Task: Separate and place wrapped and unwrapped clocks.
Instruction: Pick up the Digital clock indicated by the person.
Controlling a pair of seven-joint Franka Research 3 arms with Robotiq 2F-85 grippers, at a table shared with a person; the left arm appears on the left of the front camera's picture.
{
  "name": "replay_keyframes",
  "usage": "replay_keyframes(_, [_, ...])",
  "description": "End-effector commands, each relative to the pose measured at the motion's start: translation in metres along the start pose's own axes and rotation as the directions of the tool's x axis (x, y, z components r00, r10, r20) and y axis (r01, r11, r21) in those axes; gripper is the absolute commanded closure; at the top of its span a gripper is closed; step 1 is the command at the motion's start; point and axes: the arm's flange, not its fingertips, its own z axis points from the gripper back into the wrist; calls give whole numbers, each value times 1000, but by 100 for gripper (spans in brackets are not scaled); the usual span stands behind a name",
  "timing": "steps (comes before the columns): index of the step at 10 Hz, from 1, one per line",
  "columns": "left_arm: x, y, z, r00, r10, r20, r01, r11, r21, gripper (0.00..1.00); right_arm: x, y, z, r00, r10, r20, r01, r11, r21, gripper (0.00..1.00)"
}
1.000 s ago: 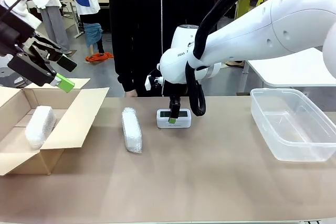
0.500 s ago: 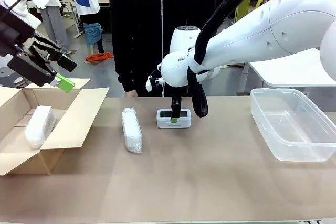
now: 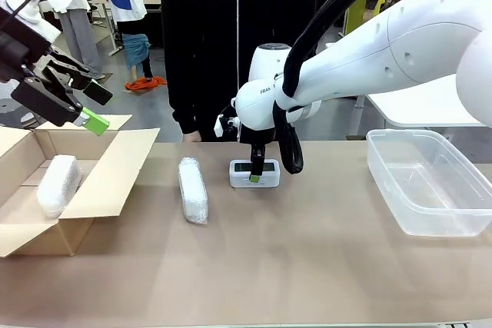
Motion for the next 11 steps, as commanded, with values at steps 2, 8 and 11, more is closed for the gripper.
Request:
replay_keyframes(2, [0, 1, 0, 1000, -1, 9, 1, 1000, -9, 0, 5, -9, -10, 1000, -5, -13, 5, 1000, 17, 0])
replay_keyframes(8, [0, 1, 0, 1000, -1, 9, 1, 1000, -9, 0, -1, -6, -17, 999, -19, -37, 20, 999, 31, 0])
replay_keyframes(11, [0, 1, 0, 1000, -1, 9, 1, 1000, -9, 0, -2, -7, -19, 999, -10, -40, 11, 1000, 29, 37])
